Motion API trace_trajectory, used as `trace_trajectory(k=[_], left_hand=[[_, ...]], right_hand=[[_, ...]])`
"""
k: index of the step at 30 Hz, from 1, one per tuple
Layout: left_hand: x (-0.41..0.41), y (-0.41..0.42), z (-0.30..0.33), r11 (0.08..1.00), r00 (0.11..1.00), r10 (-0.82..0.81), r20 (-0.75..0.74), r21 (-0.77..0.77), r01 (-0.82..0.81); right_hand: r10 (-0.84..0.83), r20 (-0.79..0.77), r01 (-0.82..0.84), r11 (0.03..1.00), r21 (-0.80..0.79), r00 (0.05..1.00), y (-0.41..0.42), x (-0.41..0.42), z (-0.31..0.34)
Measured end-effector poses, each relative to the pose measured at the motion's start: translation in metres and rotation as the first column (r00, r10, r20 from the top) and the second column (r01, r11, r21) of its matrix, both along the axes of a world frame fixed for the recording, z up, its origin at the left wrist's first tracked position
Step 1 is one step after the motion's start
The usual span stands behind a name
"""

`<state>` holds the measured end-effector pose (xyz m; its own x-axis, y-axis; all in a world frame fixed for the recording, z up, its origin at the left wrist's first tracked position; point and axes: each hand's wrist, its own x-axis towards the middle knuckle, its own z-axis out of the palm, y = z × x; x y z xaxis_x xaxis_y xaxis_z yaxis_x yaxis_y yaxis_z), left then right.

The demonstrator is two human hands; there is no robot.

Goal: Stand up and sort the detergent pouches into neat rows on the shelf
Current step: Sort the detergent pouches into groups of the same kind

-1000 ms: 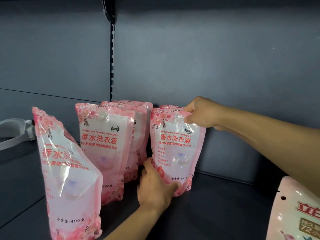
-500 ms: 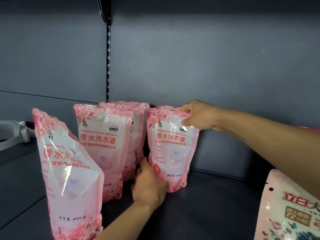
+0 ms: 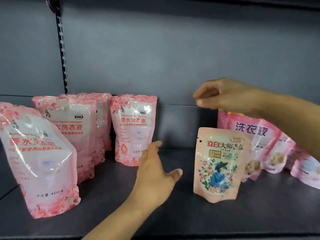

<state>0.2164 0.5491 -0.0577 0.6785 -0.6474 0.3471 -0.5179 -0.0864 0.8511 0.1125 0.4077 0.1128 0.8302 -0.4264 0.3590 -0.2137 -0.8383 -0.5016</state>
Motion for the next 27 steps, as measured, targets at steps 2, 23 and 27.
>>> trace_trajectory(k=[2, 23, 27], left_hand=[[-0.017, -0.010, -0.004, 0.998, 0.998, -0.060, -0.005, 0.026, 0.060], [-0.169, -0.092, -0.006, 0.988, 0.987, -0.149, -0.063, 0.028, 0.151], [-0.220, -0.130, -0.010, 0.971, 0.969, -0.241, -0.063, -0.028, 0.239]], right_hand=[[-0.061, -0.029, 0.062, 0.998, 0.031, 0.998, -0.007, -0.029, -0.009], [-0.153, 0.220, 0.128, 0.984, 0.126, 0.963, -0.078, -0.172, -0.071], [-0.196, 0.327, 0.124, 0.966, 0.228, 0.924, -0.097, -0.228, -0.076]])
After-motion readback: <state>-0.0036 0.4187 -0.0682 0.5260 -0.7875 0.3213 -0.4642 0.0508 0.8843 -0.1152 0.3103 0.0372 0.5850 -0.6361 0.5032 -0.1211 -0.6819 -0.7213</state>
